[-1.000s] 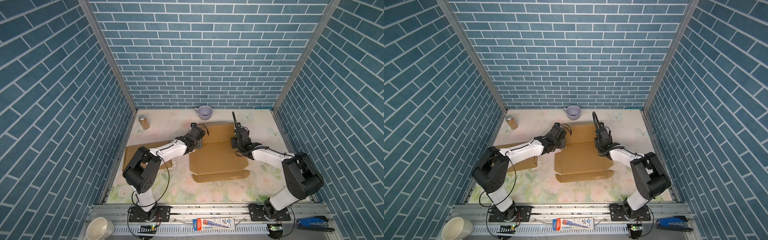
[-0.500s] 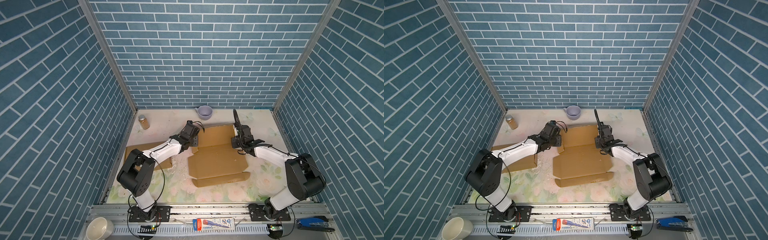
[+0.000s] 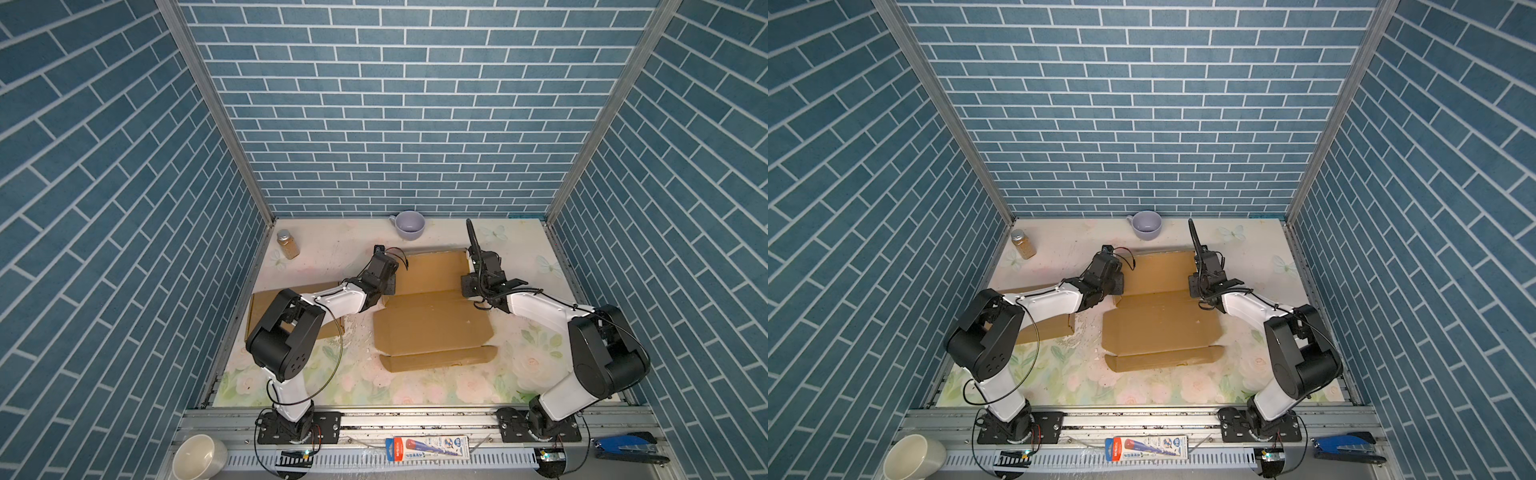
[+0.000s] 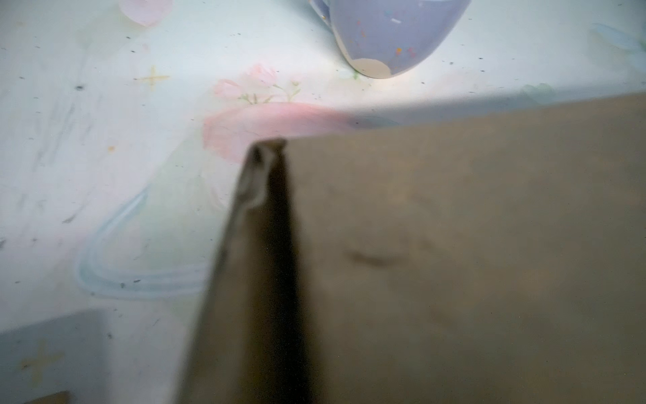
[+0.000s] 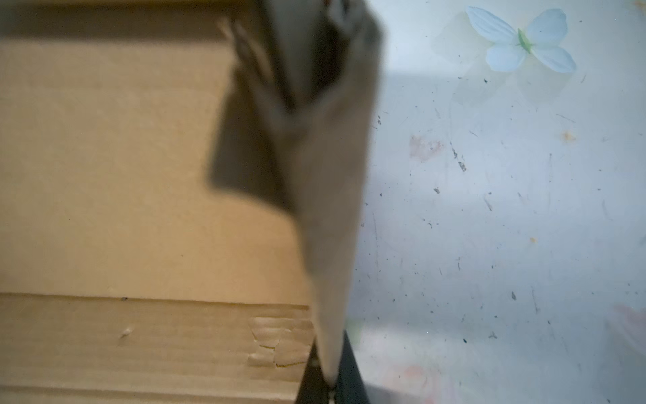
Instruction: Fold the paper box
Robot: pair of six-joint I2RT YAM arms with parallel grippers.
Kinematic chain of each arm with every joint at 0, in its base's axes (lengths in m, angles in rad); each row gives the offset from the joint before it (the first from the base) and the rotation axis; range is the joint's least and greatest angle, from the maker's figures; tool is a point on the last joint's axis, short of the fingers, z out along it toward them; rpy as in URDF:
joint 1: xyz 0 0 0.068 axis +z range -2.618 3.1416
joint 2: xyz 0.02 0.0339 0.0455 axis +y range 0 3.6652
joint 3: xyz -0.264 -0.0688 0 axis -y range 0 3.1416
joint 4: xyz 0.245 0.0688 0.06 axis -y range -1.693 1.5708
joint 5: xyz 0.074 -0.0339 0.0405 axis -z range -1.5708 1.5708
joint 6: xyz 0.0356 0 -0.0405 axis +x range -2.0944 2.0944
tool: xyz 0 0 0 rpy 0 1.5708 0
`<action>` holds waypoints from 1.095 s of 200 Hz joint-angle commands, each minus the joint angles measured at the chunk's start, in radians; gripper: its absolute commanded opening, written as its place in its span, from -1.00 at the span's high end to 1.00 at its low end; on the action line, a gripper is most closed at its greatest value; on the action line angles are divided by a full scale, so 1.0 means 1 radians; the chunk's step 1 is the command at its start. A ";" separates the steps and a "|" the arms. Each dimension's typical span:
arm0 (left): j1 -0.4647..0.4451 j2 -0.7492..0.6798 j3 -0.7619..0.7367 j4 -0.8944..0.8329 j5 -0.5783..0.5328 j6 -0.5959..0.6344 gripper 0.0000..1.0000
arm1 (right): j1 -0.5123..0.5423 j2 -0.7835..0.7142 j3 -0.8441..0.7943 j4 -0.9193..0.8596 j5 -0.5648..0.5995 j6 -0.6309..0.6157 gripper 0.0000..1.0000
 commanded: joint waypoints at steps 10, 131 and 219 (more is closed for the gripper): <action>-0.017 0.066 0.059 -0.160 -0.194 -0.079 1.00 | 0.065 -0.018 0.030 -0.052 0.120 0.163 1.00; -0.062 0.117 0.179 -0.327 -0.220 -0.175 0.95 | 0.163 0.006 0.108 -0.192 0.202 0.296 1.00; -0.052 -0.019 0.140 -0.290 -0.015 -0.140 0.25 | 0.133 0.026 0.155 -0.263 0.127 0.252 1.00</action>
